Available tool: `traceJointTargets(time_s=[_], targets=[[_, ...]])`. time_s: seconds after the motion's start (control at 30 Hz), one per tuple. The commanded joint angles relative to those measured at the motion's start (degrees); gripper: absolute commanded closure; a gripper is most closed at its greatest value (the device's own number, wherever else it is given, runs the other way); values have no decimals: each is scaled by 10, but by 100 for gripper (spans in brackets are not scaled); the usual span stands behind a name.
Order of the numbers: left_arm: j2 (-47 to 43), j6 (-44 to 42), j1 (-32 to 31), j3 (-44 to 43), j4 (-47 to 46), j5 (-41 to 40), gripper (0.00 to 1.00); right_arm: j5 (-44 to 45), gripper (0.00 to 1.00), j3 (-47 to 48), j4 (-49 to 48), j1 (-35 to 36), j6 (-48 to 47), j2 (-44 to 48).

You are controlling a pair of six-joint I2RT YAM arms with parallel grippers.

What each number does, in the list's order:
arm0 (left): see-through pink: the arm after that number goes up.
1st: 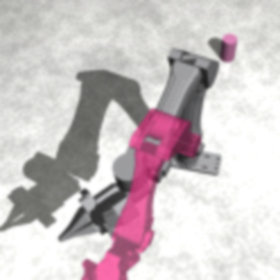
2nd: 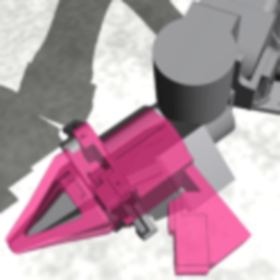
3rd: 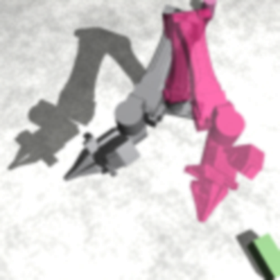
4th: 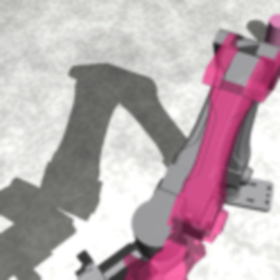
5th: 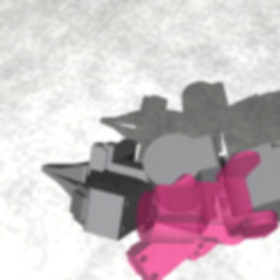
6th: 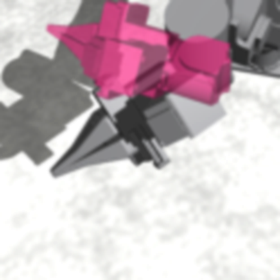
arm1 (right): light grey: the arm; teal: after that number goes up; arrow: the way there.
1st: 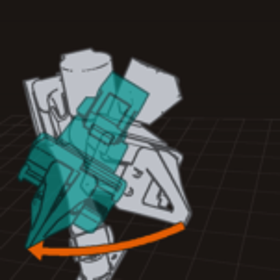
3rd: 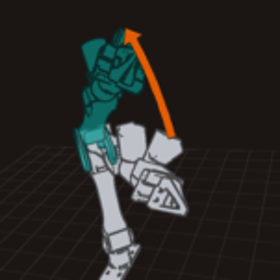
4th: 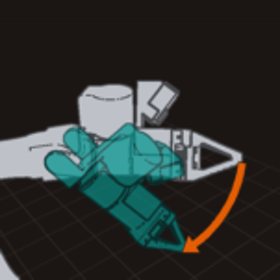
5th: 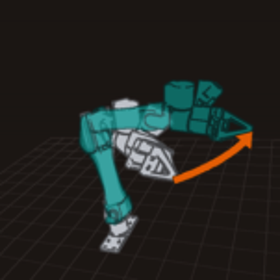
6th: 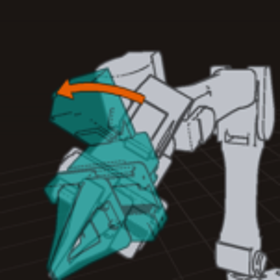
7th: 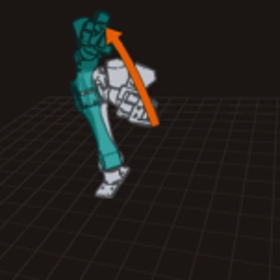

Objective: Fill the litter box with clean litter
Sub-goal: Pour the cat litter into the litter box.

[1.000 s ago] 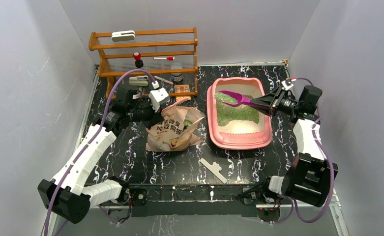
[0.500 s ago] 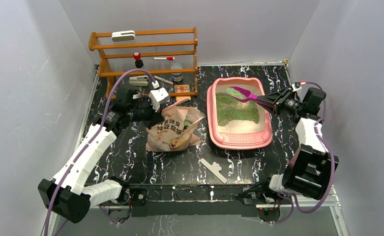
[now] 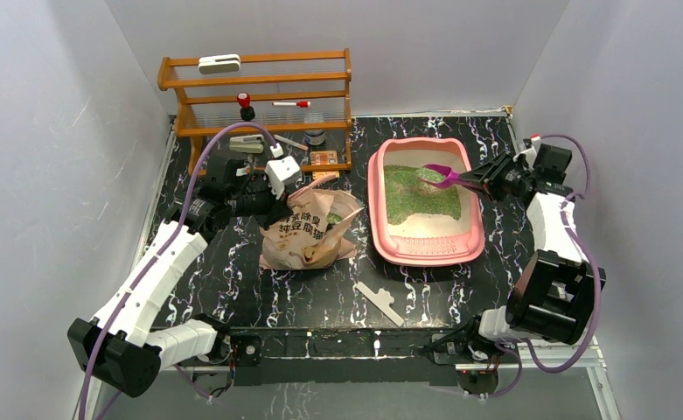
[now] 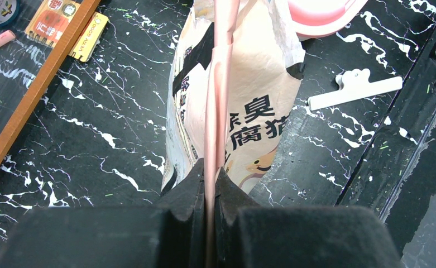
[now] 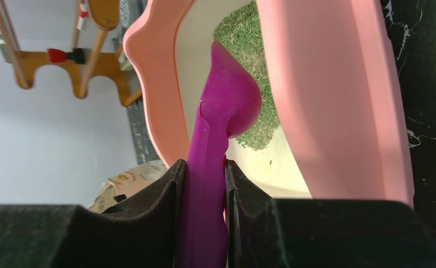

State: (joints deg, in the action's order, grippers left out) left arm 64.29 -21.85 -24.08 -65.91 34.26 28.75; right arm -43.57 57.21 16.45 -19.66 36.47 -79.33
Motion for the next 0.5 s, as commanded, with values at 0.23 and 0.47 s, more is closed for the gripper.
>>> traceJointTargets(time_s=[0.23, 0.47], targets=[[-22, 9, -2, -7, -60, 51, 100, 165, 100, 114, 77, 85, -98, -3], [-21, 6, -2, -13, -56, 53, 100, 253, 100, 158, 129, 93, -152, 18]])
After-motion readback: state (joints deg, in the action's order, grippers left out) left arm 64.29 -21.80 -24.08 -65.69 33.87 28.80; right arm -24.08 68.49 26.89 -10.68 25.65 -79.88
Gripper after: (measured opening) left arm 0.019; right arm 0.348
